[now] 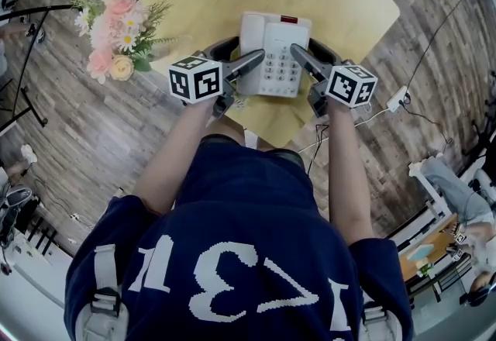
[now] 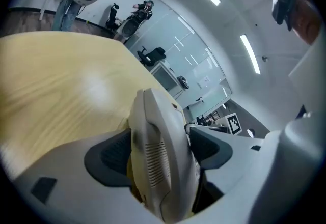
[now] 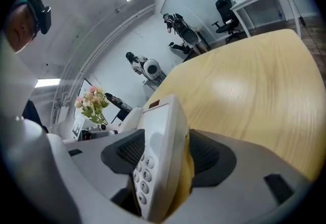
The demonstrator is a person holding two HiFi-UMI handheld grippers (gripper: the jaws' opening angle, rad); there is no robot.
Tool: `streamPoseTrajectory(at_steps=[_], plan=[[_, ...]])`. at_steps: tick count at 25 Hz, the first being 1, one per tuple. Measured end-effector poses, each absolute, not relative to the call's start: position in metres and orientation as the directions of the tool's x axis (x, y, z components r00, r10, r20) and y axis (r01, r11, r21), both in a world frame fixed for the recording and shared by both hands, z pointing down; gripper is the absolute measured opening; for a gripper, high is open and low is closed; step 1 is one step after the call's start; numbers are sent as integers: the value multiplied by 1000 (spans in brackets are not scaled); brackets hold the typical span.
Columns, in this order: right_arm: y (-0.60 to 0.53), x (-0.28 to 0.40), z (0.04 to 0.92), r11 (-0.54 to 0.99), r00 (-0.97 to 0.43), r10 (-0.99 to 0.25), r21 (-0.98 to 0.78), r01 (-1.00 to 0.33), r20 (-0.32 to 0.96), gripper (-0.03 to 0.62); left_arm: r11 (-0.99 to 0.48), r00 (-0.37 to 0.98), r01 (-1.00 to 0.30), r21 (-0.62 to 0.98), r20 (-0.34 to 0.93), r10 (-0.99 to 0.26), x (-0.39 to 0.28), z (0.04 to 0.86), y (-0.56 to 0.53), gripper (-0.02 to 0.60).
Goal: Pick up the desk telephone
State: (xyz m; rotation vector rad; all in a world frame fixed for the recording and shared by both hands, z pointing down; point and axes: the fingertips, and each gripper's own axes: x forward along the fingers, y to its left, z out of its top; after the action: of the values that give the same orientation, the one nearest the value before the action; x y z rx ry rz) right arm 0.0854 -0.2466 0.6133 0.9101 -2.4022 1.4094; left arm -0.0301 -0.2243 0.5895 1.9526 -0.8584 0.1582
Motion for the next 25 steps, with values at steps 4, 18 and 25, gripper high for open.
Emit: streamPoseTrajectory(at_steps=[4,18,25], plan=[[-241,80,621,317,-806,-358,-751,-580,471,250,-286,773,-590,755,426,-471,-28,595,-224,354],[-230,75,586,362,-788,-460,-724,-587,409,244,-365,723,-658,659,415,-552,-29,561,-219,350],[-235,75,530,436,-760,-565,-665,-606,321,238,-446,719,-658,607,331,-611,-33,507,-230,350]])
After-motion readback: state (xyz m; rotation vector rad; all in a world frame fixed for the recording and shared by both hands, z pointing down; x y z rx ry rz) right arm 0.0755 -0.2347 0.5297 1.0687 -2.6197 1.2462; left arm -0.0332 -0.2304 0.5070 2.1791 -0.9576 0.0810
